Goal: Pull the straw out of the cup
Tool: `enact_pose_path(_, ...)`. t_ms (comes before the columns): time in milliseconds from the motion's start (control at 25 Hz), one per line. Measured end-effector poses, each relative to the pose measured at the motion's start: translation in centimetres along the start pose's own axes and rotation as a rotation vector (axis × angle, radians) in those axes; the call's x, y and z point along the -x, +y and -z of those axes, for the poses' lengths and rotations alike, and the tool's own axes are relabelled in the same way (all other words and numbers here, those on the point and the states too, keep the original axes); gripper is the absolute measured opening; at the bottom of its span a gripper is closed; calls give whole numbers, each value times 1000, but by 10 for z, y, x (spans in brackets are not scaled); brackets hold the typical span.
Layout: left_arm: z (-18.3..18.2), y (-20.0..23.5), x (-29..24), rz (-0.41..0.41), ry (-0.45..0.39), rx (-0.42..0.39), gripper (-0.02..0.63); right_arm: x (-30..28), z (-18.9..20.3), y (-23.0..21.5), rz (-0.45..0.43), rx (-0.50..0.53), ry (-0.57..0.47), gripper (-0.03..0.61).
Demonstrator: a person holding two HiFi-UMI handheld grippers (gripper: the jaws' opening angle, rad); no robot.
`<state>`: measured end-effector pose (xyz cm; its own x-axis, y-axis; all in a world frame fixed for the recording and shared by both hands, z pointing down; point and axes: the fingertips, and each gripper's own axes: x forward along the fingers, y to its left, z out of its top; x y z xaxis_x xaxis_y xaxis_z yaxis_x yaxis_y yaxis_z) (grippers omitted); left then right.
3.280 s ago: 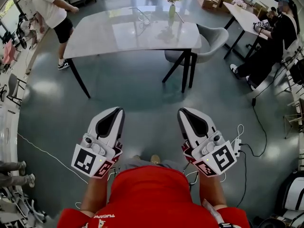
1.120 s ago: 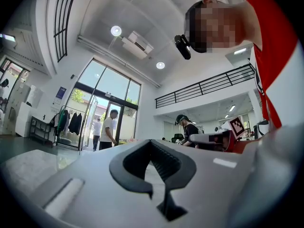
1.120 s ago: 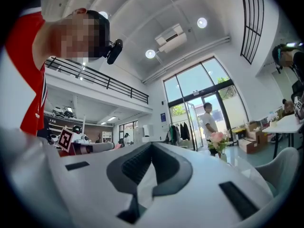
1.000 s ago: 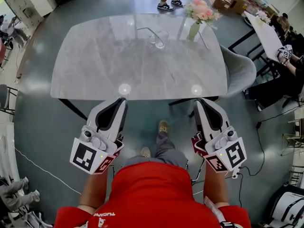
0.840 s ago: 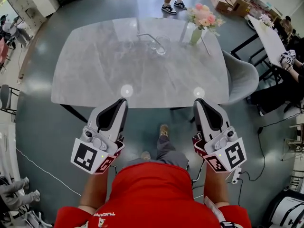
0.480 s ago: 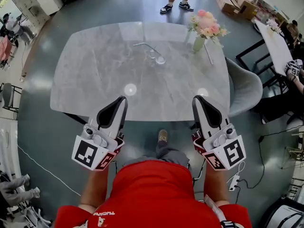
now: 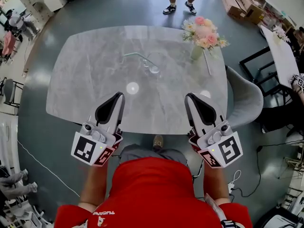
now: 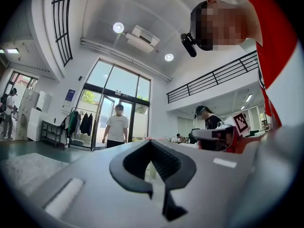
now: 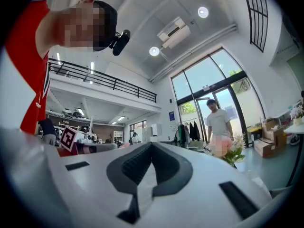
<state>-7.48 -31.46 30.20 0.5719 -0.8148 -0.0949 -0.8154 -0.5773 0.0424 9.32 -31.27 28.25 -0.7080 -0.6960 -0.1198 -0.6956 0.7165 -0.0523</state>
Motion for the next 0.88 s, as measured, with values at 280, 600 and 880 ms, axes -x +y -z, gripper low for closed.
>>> enact_pose_path(280,15,13,-31,-29,23,15,5,-13,3,-28,2,-19,11,0)
enact_pose_path(600,38,38,-56,-18,62,17,5,-37,14,-44,45,-17,31,0)
enact_pose_path(880,65,58,-84,-1,93,18,5,-57,38,-60,92,-2,77,0)
